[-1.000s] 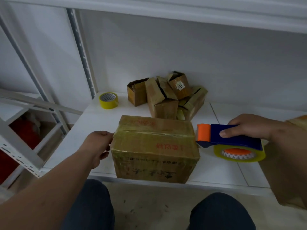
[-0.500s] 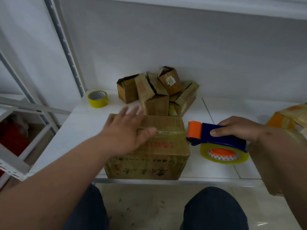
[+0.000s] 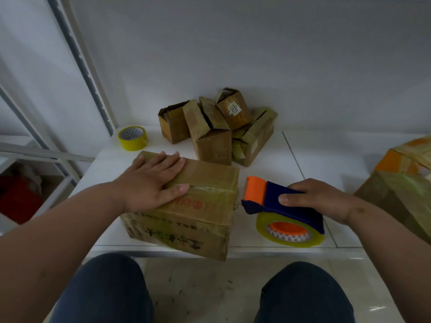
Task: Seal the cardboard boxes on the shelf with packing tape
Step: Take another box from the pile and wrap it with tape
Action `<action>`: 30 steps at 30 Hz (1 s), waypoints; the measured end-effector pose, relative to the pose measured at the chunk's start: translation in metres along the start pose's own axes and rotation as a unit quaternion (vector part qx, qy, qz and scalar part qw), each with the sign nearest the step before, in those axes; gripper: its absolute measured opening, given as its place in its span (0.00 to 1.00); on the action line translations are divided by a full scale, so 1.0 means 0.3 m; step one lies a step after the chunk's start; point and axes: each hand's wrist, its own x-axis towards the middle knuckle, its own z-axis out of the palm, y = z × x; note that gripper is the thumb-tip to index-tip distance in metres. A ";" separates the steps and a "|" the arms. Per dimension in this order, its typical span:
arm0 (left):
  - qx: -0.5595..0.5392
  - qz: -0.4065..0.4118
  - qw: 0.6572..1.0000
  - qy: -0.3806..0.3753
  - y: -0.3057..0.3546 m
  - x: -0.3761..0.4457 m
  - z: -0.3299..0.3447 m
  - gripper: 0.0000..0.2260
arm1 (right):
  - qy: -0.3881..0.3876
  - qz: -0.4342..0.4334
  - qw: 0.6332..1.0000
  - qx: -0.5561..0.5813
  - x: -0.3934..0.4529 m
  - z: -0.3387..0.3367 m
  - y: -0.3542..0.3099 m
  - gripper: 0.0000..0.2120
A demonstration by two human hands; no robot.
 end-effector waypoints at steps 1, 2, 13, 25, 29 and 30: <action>0.000 0.000 1.000 0.002 0.002 0.002 0.003 0.44 | -0.004 -0.007 1.000 0.006 -0.006 -0.004 0.008 0.34; -0.001 0.000 1.000 0.004 0.001 0.003 0.004 0.44 | -0.007 -0.013 1.000 0.010 -0.011 -0.008 0.016 0.34; -0.017 -0.002 1.000 0.008 -0.008 0.004 0.008 0.44 | -0.013 -0.023 0.999 -0.032 -0.034 -0.054 0.040 0.42; -0.010 -0.002 1.000 0.025 -0.008 0.009 0.014 0.44 | -0.020 0.033 0.996 -0.078 -0.067 -0.059 0.031 0.45; -0.005 -0.005 0.999 0.031 -0.001 0.003 0.018 0.45 | -0.034 0.056 0.985 -0.159 0.009 -0.015 -0.064 0.31; -0.007 -0.005 0.999 0.033 -0.001 0.001 0.018 0.45 | -0.037 0.066 0.980 -0.182 0.028 -0.010 -0.091 0.27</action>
